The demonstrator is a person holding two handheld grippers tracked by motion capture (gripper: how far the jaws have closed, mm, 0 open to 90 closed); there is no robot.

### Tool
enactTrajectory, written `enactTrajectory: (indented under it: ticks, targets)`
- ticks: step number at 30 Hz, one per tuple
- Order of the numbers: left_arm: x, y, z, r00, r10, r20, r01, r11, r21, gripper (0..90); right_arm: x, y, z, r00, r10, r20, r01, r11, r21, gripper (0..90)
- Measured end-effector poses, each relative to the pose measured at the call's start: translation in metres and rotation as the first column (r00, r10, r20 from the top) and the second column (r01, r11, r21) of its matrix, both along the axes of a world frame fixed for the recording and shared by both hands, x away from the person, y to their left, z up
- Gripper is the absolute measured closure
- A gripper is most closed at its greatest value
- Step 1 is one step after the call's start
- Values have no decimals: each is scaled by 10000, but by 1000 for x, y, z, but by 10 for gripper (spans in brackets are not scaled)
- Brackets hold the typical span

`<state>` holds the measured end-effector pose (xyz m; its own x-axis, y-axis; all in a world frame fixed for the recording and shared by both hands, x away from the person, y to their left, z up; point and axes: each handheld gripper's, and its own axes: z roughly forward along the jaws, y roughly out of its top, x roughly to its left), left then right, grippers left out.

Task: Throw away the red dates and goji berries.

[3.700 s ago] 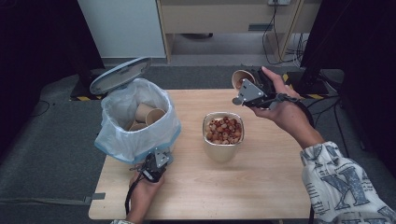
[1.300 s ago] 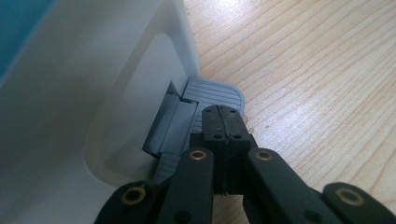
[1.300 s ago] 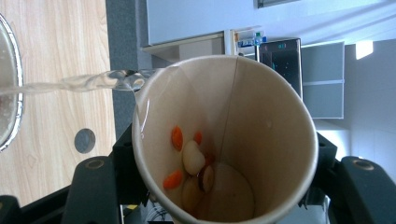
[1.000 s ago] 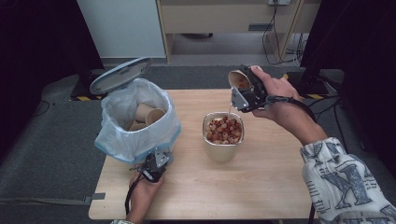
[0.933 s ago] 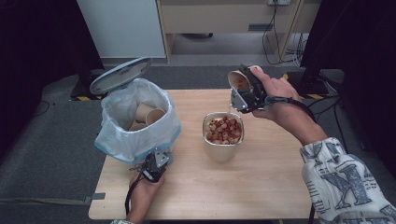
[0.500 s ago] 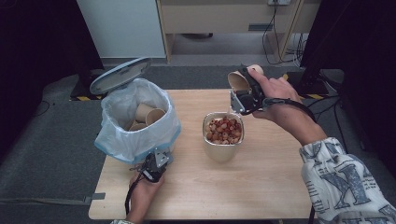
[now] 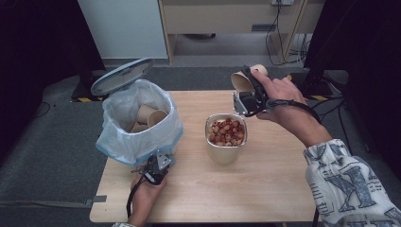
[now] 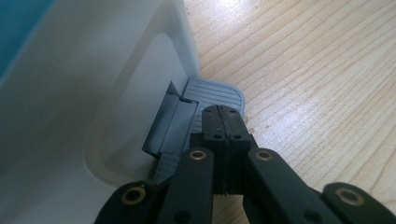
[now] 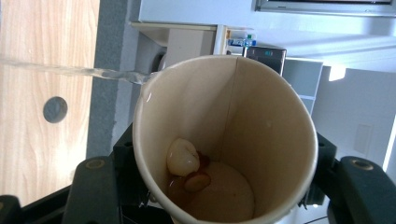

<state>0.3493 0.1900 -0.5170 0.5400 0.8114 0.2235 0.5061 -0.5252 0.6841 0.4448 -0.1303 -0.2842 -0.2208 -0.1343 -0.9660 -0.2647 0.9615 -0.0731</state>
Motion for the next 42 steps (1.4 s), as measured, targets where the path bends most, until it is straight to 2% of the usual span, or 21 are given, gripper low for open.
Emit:
enactTrajectory:
  ticks: [4, 7, 11, 13, 42]
  targets:
    - [0, 0, 0, 10000, 4, 1, -4, 10000, 0, 898, -2, 2, 0, 9994, -7, 342, 27, 9983, -589, 363]
    - [0, 0, 0, 10000, 2, 2, -2, 10000, 4, 898, -3, 3, 0, 9991, 27, 426, 3, 9974, -715, 363]
    - [0, 0, 0, 10000, 5, 2, -5, 10000, 5, 898, -3, 5, -4, 9970, 81, 775, 29, 9901, -1402, 363]
    - [0, 0, 0, 10000, 3, 4, -3, 10000, 4, 898, -3, 6, -6, 9963, 149, 848, -13, 9873, -1586, 363]
    - [0, 0, 0, 10000, -1, 7, 1, 10000, 9, 898, -5, 3, -2, 9943, 177, 1047, -5, 9868, -1617, 363]
